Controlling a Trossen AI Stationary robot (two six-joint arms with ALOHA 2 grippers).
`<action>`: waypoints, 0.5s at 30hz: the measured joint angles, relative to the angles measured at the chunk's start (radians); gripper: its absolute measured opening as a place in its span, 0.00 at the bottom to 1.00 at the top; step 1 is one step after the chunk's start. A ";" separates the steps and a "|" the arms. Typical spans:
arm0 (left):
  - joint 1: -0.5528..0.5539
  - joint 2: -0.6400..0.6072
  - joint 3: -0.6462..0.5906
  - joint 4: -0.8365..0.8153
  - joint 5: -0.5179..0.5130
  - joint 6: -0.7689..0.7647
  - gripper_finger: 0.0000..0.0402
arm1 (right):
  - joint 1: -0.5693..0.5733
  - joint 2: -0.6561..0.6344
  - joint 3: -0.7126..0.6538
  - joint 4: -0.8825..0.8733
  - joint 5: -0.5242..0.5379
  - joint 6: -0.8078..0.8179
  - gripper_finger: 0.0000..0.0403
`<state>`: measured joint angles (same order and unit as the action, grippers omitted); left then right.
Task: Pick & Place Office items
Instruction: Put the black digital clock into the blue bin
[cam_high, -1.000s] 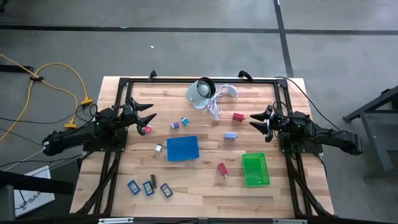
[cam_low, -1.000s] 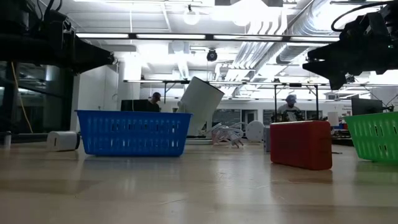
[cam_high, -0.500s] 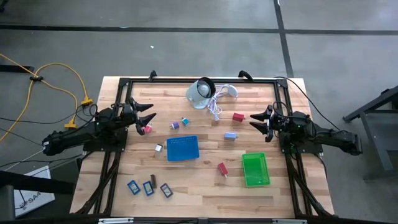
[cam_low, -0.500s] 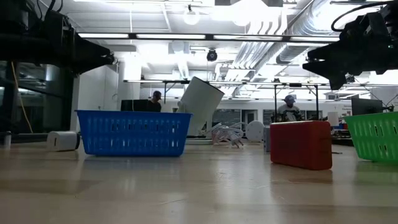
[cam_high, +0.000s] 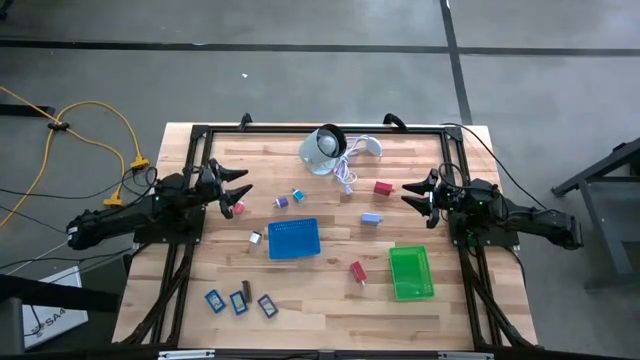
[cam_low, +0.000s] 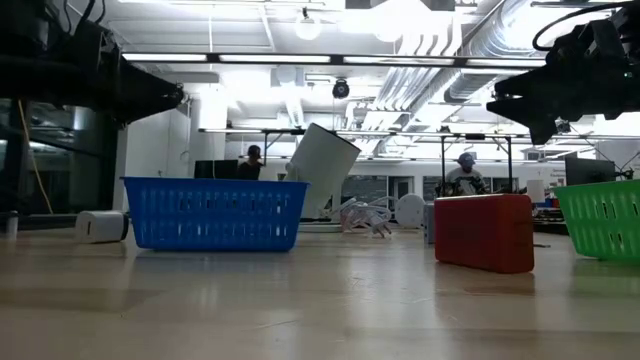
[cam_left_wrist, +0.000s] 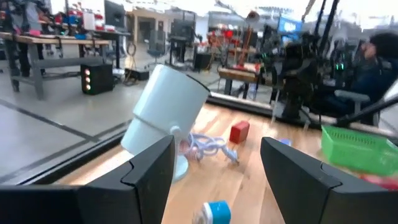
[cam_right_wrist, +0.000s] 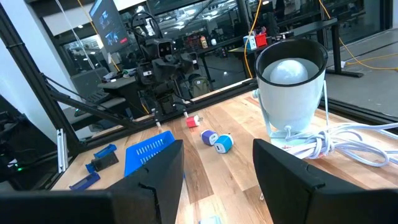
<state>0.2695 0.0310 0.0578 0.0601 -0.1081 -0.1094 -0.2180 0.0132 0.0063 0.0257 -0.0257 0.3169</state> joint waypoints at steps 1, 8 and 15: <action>0.000 0.013 0.015 0.002 0.003 0.003 0.58 | 0.000 0.000 0.000 0.000 0.000 0.000 0.44; -0.033 0.169 0.179 -0.073 0.000 0.040 0.58 | 0.000 0.000 0.000 0.000 0.000 0.000 0.44; -0.112 0.391 0.393 -0.260 -0.017 -0.018 0.58 | 0.000 0.000 0.000 0.000 0.000 0.000 0.44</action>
<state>0.1572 0.4217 0.4506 -0.2000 -0.1246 -0.1278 -0.2180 0.0135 0.0062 0.0257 -0.0257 0.3168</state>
